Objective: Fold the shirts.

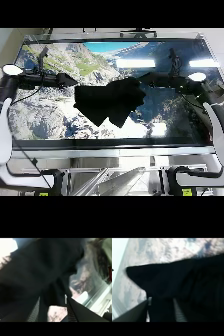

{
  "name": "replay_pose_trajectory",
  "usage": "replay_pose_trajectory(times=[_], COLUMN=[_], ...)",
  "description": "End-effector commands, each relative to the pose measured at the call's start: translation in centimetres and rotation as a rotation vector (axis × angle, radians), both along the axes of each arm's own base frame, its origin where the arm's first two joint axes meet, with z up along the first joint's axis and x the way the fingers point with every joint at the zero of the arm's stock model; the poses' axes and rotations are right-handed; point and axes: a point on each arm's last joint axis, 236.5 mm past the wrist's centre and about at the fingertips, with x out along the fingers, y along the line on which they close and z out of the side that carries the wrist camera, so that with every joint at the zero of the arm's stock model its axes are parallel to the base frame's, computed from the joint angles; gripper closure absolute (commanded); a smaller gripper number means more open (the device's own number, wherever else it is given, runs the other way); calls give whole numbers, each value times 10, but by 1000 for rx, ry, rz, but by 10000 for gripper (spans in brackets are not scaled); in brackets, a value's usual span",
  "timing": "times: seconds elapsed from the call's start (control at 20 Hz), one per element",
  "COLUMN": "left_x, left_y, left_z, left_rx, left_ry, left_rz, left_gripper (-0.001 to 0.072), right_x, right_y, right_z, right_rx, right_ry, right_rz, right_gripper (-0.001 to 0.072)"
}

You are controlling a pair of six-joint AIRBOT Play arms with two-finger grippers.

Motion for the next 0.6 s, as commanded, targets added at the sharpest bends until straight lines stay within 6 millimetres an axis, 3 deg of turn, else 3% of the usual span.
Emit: replay_pose_trajectory(times=[0.0,0.15,0.25,0.4,0.55], left_x=[9,-6,-29,-76,-123], left_y=[39,60,55,27,-7], left_z=[-35,-26,-26,-44,-79], left_rx=[-39,-74,-88,-86,-47], left_ry=[182,294,352,405,434], left_rz=[7,25,18,33,84], left_gripper=[362,362,362,362,363], right_x=[-3,-28,-47,-74,-86], right_y=[-35,-63,-66,-54,-44], right_z=[-21,0,-4,-33,-80], right_rx=[32,95,93,94,75], right_ry=[82,109,152,249,343], right_rz=[-5,43,81,97,32], right_gripper=[250,250,250,251,250])
